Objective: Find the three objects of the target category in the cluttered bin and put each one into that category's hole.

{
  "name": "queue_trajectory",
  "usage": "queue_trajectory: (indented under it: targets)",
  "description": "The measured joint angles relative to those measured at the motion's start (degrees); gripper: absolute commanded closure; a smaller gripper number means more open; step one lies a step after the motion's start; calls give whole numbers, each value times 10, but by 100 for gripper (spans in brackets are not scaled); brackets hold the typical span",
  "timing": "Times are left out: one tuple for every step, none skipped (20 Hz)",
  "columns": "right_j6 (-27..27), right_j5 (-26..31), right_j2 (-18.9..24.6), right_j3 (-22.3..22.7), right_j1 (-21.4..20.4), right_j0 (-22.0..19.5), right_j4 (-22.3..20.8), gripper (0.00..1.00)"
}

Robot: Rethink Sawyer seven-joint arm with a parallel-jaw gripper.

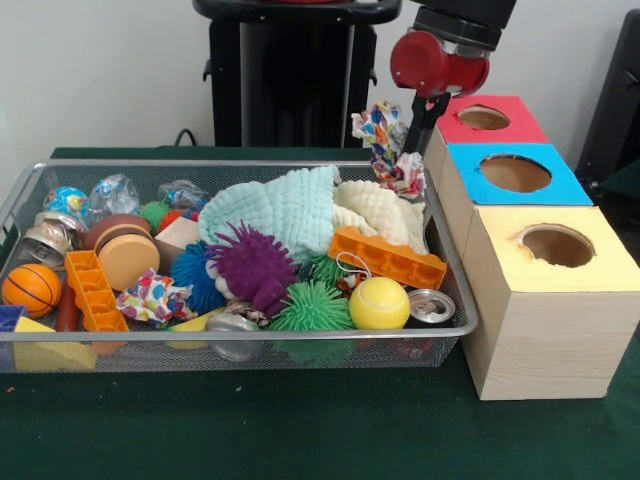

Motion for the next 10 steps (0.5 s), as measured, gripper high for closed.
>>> queue_trajectory:
  targets:
    - [0, 0, 0, -1, 3, 2, 1, 100]
    - [0, 0, -1, -3, 5, 4, 2, 100]
    - [0, 0, -2, -5, 9, 9, 3, 100]
    - [0, 0, -2, -5, 11, 10, 4, 100]
    - [0, 0, -2, -6, 12, 11, 4, 100]
    - [0, 0, -4, -8, 15, 15, 6, 100]
    - [0, 0, -4, -9, 17, 17, 7, 100]
    - [0, 0, -5, -9, 17, 18, 7, 100]
    - [0, 0, -5, -10, 18, 18, 7, 100]
    - [0, 0, -5, -11, 19, 20, 8, 100]
